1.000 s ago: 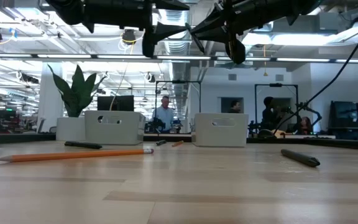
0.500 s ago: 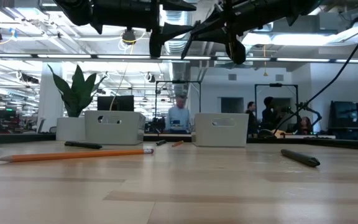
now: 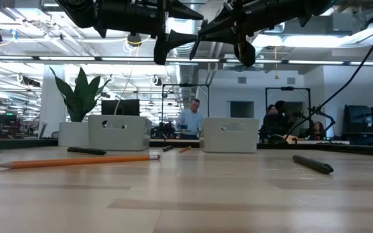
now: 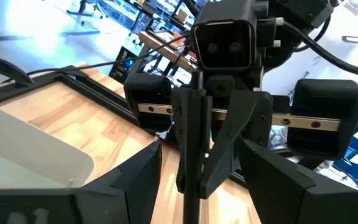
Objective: Sort pens & pencils
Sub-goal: Put the black pen into the left gray bin
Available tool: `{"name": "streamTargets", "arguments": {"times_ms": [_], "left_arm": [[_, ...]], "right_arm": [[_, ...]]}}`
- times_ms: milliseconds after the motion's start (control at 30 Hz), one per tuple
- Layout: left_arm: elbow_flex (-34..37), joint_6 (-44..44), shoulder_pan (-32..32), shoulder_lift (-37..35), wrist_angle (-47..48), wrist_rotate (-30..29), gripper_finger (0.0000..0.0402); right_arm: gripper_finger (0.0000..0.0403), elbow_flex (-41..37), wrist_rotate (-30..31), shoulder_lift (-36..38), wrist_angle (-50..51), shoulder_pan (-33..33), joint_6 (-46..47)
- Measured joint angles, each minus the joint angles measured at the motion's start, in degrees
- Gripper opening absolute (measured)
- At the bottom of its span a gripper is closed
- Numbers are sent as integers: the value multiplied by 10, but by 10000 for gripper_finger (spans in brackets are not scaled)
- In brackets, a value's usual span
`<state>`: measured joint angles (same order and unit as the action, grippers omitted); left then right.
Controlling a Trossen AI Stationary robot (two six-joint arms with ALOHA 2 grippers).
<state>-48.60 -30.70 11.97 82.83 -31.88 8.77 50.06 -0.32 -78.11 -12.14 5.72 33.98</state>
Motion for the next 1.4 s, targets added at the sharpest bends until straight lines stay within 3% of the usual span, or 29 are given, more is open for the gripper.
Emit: {"name": "streamTargets", "arguments": {"times_ms": [500, 933, 1400], "left_arm": [[-14, -3, 6, 6, -8, 14, 206], [-46, 29, 6, 8, 73, 9, 206], [-46, 33, 6, 8, 78, 10, 194]], "right_arm": [[63, 0, 1, 0, 0, 1, 0], [63, 0, 1, 0, 1, 0, 0], [63, 0, 1, 0, 0, -5, -1]]}}
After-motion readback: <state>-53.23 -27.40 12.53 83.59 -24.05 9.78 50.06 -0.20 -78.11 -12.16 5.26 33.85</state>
